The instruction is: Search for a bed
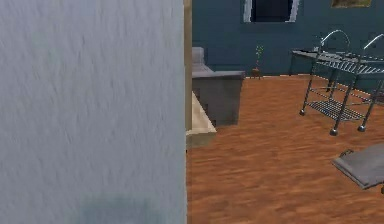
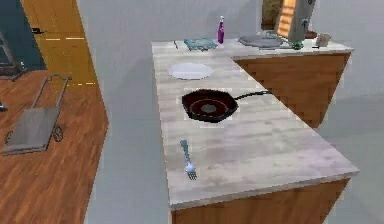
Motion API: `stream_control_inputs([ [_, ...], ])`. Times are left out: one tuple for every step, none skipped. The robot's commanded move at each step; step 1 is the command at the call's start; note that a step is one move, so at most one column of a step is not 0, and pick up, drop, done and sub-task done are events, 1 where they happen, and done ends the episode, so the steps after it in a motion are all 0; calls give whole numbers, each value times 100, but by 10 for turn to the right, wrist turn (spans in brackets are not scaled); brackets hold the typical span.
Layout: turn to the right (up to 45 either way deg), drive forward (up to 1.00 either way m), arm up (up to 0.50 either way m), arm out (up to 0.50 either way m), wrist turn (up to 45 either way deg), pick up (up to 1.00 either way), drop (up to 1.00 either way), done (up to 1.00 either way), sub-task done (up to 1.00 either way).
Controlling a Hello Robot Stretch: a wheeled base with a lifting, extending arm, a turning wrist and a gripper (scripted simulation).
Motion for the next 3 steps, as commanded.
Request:
stream_control_inputs([
  [0,10,0,0,0,0,0,0,0],
  [210,0,0,0,0,0,0,0,0],
  [30,0,0,0,0,0,0,0,0],
])
